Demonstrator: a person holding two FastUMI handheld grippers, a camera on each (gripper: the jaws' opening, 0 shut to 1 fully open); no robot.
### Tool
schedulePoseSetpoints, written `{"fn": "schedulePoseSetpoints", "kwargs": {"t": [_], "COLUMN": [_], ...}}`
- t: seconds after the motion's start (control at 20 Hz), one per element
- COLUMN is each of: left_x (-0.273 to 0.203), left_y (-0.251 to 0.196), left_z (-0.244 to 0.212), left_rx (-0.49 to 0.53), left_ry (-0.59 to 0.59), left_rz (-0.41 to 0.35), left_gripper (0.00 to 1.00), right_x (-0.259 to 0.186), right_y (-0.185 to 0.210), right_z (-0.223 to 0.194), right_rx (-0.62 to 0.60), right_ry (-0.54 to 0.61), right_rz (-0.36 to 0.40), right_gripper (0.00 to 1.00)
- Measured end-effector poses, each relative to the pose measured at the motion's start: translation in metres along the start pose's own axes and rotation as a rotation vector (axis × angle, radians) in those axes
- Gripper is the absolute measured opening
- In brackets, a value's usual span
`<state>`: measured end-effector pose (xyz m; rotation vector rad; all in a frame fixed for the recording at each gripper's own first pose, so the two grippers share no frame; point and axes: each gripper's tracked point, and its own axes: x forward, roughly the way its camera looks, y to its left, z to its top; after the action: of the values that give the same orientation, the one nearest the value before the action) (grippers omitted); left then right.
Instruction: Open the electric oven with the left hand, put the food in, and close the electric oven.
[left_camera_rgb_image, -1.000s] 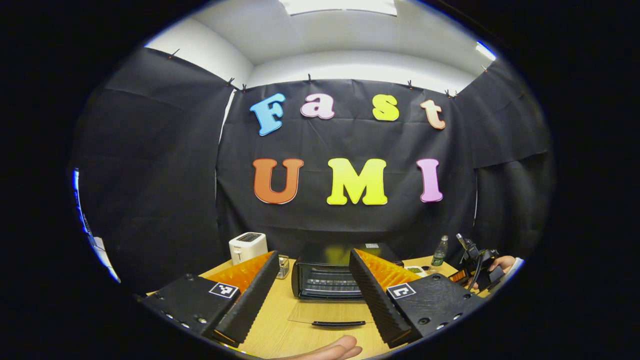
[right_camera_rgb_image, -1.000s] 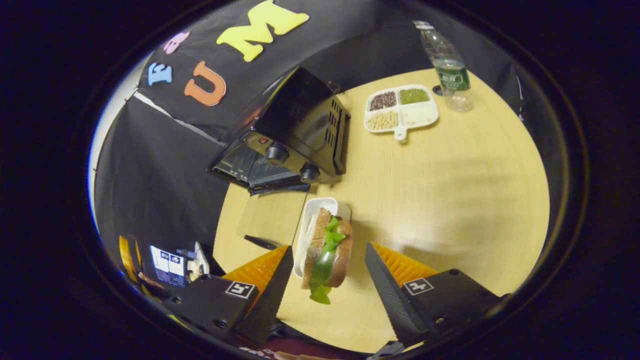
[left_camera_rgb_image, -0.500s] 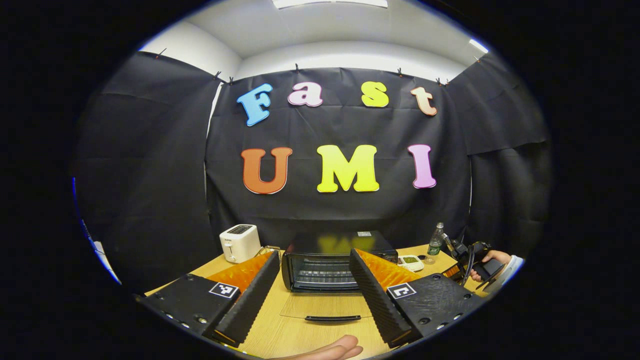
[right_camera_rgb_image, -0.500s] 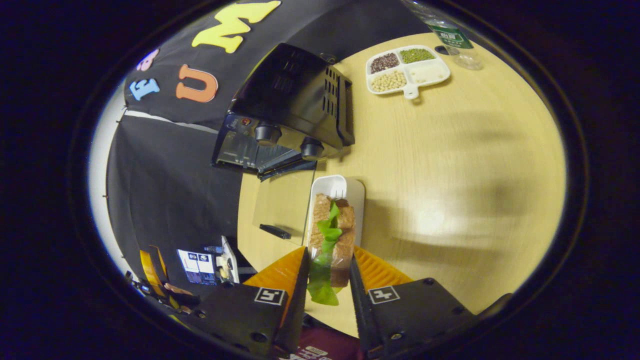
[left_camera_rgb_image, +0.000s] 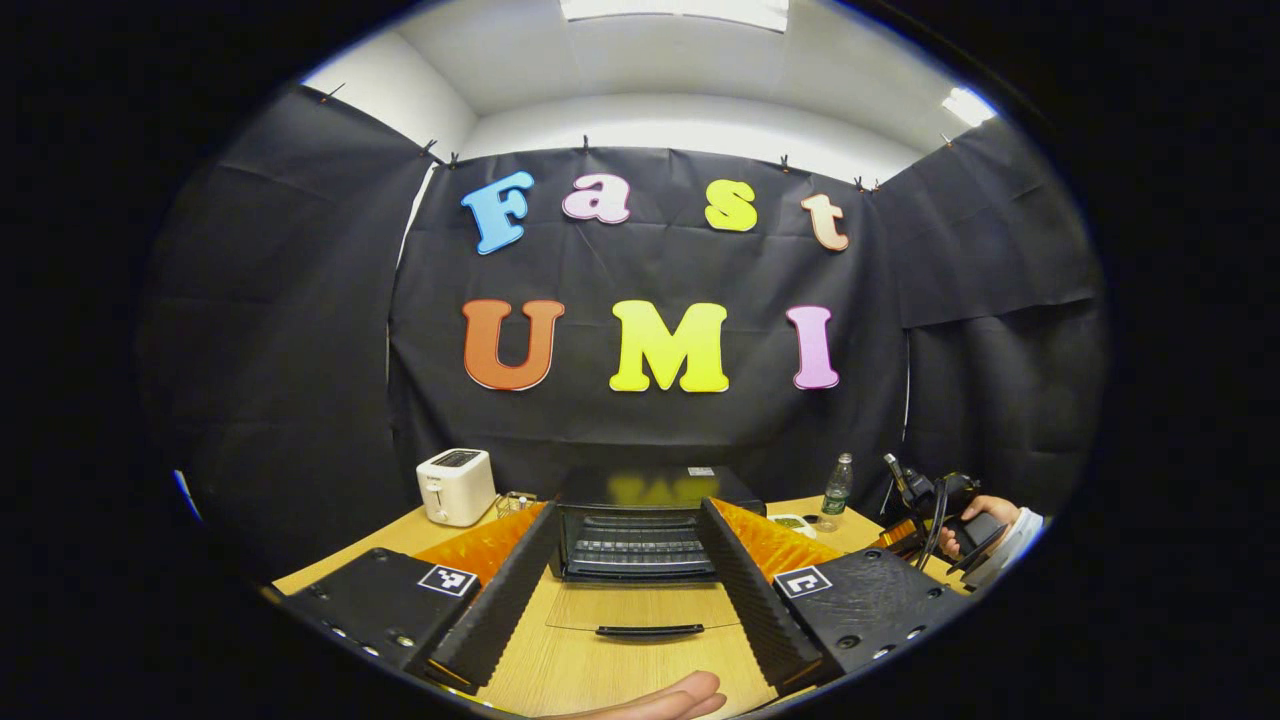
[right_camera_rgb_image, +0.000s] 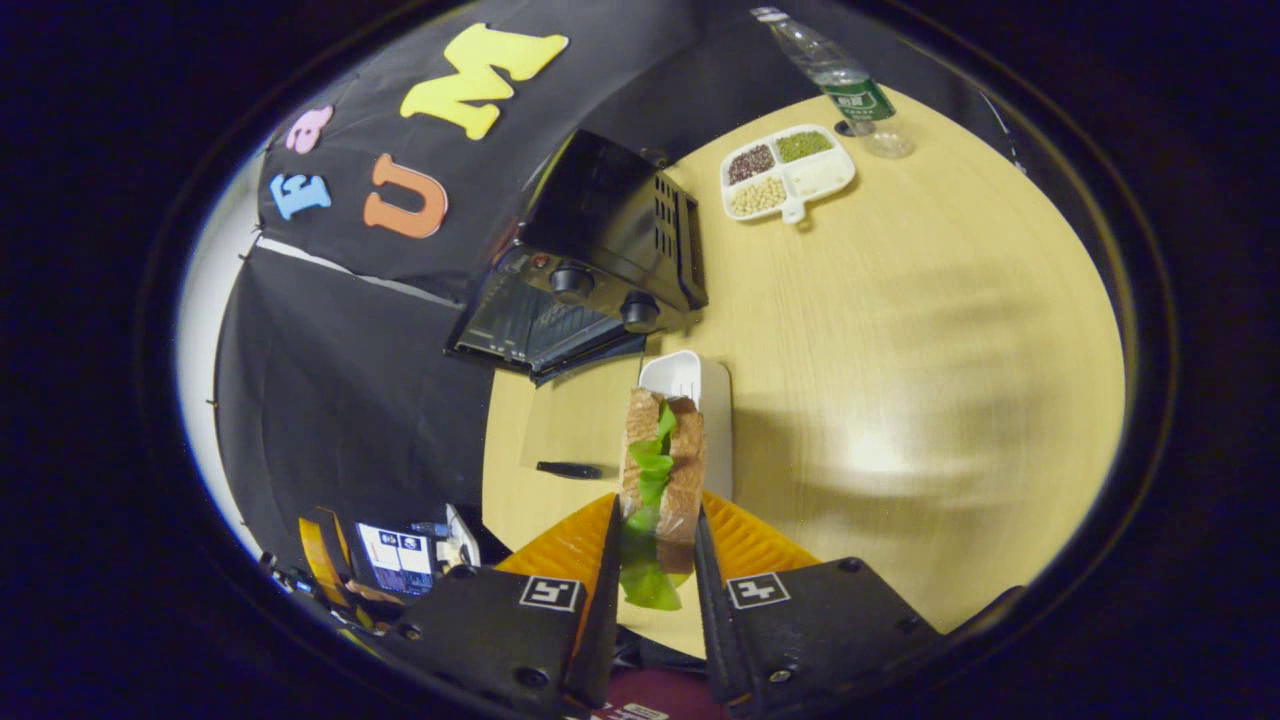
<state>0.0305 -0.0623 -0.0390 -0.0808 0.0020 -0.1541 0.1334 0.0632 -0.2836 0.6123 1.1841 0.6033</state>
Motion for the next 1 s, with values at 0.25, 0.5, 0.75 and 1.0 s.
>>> {"fn": "schedulePoseSetpoints", "kwargs": {"t": [0.25,0.5,0.75,1.0], "left_x": [-0.01,-0.024,-0.035,-0.045], "left_y": [0.011,0.029,0.056,0.093], "left_z": [-0.006,-0.012,-0.019,-0.031], "left_rx": [-0.042,-0.046,-0.026,0.012], "left_ry": [0.003,0.01,-0.012,-0.004], "left_rz": [-0.028,-0.039,0.003,0.08], "left_gripper": [0.93,0.92,0.92,0.92], "right_x": [-0.015,0.001,0.035,0.097], "right_y": [0.042,0.083,0.116,0.132], "right_z": [-0.007,-0.013,-0.018,-0.015], "right_rx": [0.044,0.102,0.166,0.311], "right_ry": [-0.192,-0.351,-0.519,-0.56], "right_rz": [0.089,0.177,0.266,0.359], "right_gripper": [0.4,0.4,0.39,0.4]}}
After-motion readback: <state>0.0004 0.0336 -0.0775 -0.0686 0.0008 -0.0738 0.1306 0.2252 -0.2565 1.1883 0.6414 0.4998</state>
